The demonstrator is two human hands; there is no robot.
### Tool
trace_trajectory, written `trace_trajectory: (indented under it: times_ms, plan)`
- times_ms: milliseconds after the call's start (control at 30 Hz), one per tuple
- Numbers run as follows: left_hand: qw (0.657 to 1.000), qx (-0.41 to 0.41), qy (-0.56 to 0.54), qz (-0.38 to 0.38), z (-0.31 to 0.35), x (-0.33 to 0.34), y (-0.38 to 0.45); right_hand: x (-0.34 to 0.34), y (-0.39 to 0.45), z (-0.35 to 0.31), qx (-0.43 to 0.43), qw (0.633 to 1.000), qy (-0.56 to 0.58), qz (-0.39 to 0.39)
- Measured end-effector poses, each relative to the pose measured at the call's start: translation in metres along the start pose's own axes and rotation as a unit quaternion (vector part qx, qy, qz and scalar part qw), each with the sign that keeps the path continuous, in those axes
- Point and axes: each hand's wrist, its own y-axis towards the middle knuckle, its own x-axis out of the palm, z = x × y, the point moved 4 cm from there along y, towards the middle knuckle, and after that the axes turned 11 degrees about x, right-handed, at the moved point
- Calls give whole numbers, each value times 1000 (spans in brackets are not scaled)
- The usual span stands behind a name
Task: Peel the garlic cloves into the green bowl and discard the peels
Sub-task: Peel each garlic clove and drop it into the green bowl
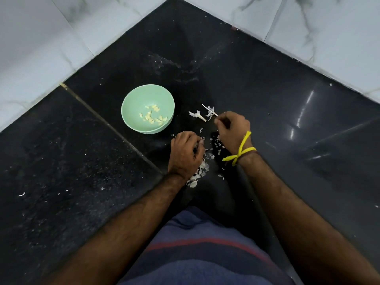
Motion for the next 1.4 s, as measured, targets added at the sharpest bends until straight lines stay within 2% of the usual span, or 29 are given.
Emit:
trace_trajectory:
  times_ms: [200,300,567,700,833,1000,1267,1400]
  plan:
    - [1000,8,-7,18,1,-1,-1,-2,-37,29,119,983,112,-80]
    - [999,-4,-25,30,-1,-3,-3,-1,-57,33,139,977,108,-119]
    - [999,0,-23,27,22,-13,-22,-10,-86,39,155,969,86,-170]
    - [997,68,22,24,29,-6,-43,-6,-85,36,107,982,-21,-156]
    - [998,59,36,14,26,-2,-43,-2,-82,30,61,983,-101,-141]
    - [997,57,47,-1,26,0,-42,-2,-82,31,52,981,-113,-148]
    - [998,41,53,-20,26,2,-42,-4,-77,38,98,971,-117,-184]
    - [997,39,55,-23,25,2,-41,-5,-74,38,109,970,-127,-178]
